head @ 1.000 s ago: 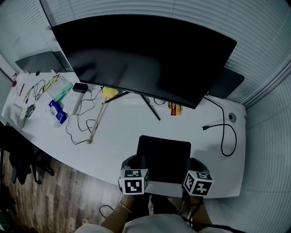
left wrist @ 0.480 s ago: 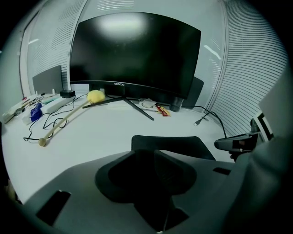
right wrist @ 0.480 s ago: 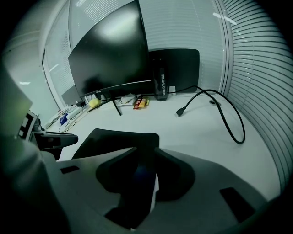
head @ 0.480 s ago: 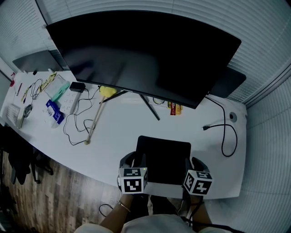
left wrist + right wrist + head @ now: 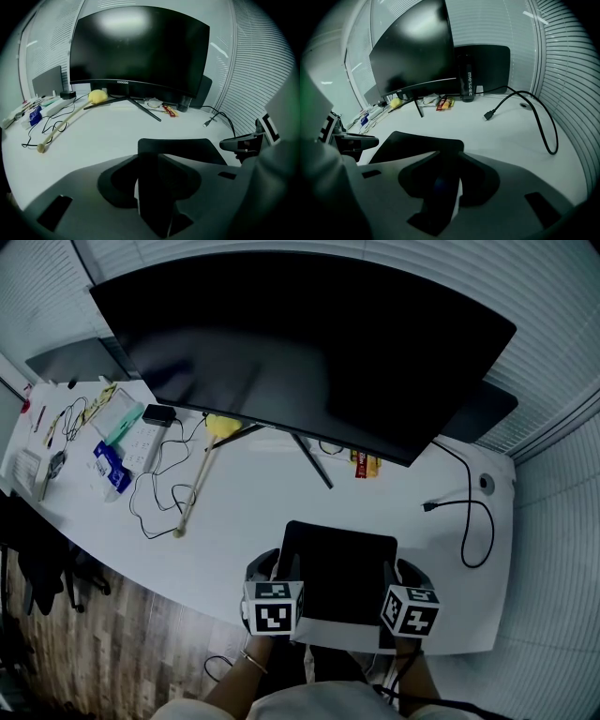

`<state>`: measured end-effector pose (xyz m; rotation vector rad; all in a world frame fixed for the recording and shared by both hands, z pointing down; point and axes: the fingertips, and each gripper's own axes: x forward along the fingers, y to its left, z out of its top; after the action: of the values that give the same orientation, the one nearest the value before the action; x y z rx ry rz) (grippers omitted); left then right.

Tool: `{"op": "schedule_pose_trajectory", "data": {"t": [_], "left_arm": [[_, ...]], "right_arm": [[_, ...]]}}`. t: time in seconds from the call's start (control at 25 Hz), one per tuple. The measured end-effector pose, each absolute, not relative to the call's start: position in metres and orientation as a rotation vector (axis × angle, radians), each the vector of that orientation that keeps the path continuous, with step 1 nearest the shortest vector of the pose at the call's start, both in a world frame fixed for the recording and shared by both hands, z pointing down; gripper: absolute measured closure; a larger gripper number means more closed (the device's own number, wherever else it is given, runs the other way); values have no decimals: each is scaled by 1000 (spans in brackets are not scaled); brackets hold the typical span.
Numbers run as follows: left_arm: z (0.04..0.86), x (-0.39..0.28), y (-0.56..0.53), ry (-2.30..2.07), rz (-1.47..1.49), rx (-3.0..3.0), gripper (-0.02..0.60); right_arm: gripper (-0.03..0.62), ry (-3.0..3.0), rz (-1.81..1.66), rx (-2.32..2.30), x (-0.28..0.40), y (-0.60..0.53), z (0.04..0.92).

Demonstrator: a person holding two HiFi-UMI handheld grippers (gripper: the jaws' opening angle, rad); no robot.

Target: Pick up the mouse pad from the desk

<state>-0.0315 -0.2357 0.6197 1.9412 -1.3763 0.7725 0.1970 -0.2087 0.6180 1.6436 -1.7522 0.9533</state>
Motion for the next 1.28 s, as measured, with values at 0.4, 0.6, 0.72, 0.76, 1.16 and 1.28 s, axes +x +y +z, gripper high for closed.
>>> {"op": "schedule_pose_trajectory", "data": {"t": [0.4,0.6,0.72,0.76,1.16,1.28], "left_arm": [[628,-36,-249,-1368,784,1921,440],[634,-35,-256,-1342,807,1920,440],[635,-34,-260,-1336,815,1923,440],[636,-33,-261,-1334,817,1925,440],[641,-30,-271,-1318,835,1930,440],[643,-28,-273,-1310,848,1924,440]], "right_arm": [[470,-1745,952,1626,197,-224,626],[470,-1732,948,1625,199,-231,629],[470,-1722,949,1621,202,-233,632],[470,-1720,952,1619,202,-233,633],[459,-1704,954,1613,205,-239,639],[454,-1700,958,1602,204,-240,641]]}}
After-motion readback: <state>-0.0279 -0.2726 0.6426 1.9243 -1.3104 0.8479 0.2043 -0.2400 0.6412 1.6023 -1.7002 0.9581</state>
